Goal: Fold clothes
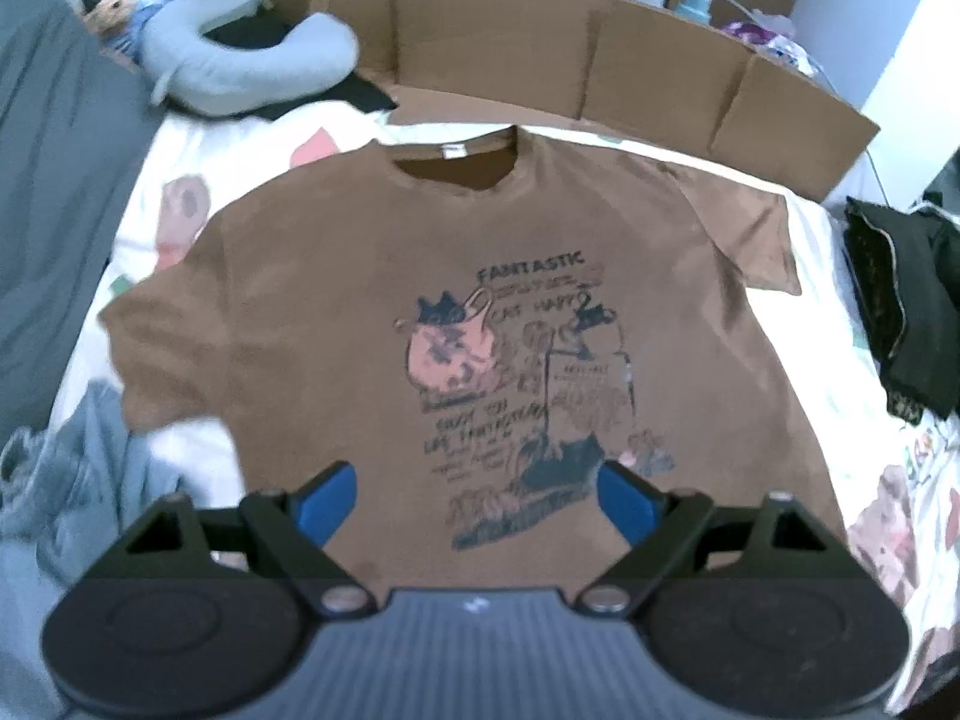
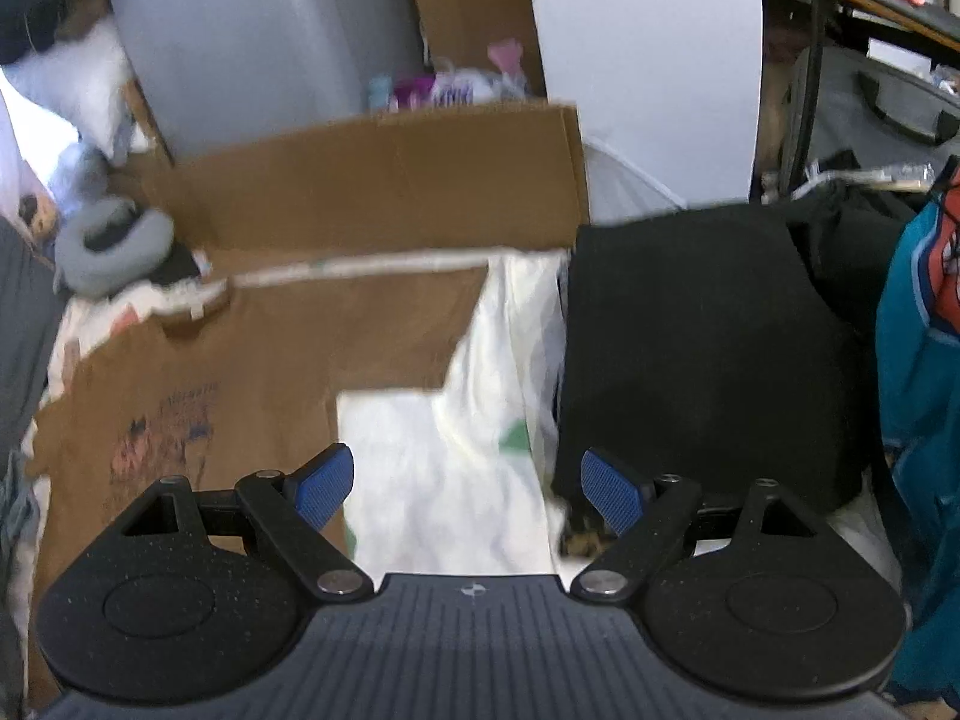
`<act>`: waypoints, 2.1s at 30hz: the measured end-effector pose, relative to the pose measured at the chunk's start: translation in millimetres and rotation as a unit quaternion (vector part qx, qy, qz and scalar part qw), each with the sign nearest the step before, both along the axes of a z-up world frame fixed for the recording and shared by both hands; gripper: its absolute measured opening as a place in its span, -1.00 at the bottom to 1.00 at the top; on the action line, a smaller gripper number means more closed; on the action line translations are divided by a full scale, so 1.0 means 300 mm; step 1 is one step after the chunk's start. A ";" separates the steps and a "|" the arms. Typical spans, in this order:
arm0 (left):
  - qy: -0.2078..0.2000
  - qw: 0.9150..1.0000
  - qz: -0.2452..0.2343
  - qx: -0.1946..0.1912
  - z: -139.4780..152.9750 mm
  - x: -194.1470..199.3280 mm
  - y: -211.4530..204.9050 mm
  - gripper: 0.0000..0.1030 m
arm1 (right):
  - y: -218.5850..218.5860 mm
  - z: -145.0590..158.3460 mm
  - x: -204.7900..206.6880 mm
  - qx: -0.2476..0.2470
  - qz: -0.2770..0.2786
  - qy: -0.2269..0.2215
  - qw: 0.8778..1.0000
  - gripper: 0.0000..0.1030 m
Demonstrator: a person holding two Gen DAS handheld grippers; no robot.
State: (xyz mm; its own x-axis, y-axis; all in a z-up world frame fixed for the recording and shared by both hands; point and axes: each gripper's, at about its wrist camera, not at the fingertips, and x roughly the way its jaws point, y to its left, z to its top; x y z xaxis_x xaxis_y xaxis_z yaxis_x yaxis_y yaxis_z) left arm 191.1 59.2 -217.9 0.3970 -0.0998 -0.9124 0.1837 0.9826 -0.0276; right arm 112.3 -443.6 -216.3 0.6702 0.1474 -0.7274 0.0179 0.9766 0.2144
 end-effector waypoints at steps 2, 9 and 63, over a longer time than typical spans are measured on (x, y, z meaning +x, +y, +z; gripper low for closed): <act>-0.002 1.000 -0.010 -0.001 -0.017 0.037 -0.020 0.73 | -0.002 -0.008 0.022 0.003 -0.004 -0.008 1.000 0.70; -0.015 0.999 -0.035 -0.015 -0.054 0.195 -0.112 0.68 | 0.017 -0.059 0.113 0.000 -0.011 -0.011 1.000 0.70; -0.024 0.964 -0.206 -0.169 -0.612 0.604 -0.793 -0.65 | 0.158 -0.663 0.691 0.155 -0.093 0.052 0.982 -0.82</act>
